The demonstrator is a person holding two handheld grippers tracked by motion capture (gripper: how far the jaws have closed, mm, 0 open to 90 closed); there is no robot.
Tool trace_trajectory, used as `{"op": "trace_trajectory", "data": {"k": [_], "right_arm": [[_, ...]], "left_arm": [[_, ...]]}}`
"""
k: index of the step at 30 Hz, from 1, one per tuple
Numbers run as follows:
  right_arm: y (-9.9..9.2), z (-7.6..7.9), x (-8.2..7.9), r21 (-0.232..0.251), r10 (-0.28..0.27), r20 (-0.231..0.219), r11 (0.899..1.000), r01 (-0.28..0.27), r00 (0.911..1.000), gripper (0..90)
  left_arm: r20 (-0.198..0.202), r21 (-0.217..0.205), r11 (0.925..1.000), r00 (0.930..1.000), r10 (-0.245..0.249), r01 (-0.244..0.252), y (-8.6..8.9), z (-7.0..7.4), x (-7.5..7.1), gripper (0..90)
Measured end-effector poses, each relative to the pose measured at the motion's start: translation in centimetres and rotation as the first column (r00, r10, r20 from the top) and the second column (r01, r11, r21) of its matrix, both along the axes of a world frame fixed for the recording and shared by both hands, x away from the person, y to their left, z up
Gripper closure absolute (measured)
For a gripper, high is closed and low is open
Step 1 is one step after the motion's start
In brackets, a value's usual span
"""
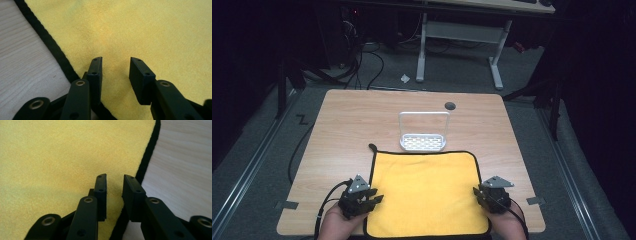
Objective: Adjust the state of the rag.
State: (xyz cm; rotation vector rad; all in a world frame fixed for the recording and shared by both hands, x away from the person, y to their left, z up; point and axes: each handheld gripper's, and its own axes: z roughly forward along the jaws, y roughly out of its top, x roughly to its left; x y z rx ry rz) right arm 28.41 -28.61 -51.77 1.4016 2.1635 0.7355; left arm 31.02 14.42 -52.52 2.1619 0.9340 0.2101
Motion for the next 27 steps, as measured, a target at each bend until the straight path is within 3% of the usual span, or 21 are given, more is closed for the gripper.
{"op": "trace_trajectory", "data": {"k": [6, 10, 12, 14, 16, 18, 22, 27], "right_arm": [[-0.5, -0.1, 0.6, 0.003, -0.005, 0.013, 1.000, 0.005, 0.9999, 73.6], [-2.1, -0.1, 1.4, -0.008, -0.066, 0.017, 0.998, 0.066, 0.9977, 73.9], [-2.8, -0.1, 1.3, -0.014, -0.089, 0.016, 0.996, 0.089, 0.9959, 74.0], [-3.3, -0.1, 1.0, -0.010, -0.100, 0.017, 0.995, 0.101, 0.9948, 73.7], [-3.3, 0.0, 0.9, -0.012, -0.099, 0.025, 0.995, 0.099, 0.9948, 70.9], [-3.1, 0.3, 1.0, -0.002, -0.093, 0.045, 0.996, 0.093, 0.9947, 68.0], [-2.6, 0.8, 1.9, 0.013, -0.082, 0.084, 0.997, 0.081, 0.9931, 64.0], [-2.0, 1.0, 3.4, 0.022, -0.056, 0.116, 0.998, 0.054, 0.9917, 61.9]], "left_arm": [[-0.009, -0.020, 0.9997, 0.9998, 0.015, -0.015, -0.3, -0.1, 1.0, 63.0], [0.003, -0.043, 0.9985, 0.9994, -0.034, 0.034, -2.7, -0.3, 1.6, 60.8], [0.025, -0.032, 0.9980, 0.9983, -0.053, 0.054, -3.5, -0.4, 1.4, 59.9], [0.032, -0.030, 0.9973, 0.9973, -0.066, 0.067, -3.7, -0.4, 1.2, 58.0], [0.011, -0.057, 0.9962, 0.9978, -0.066, 0.066, -3.4, -0.4, 1.2, 57.7], [-0.009, -0.094, 0.9942, 0.9985, -0.054, 0.053, -2.8, -0.5, 1.2, 57.1], [0.037, -0.100, 0.9947, 0.9990, 0.024, -0.020, -1.4, -0.3, 1.4, 54.3], [0.041, -0.149, 0.9787, 0.9880, 0.149, -0.142, 0.7, -0.2, 2.9, 51.2]]}}
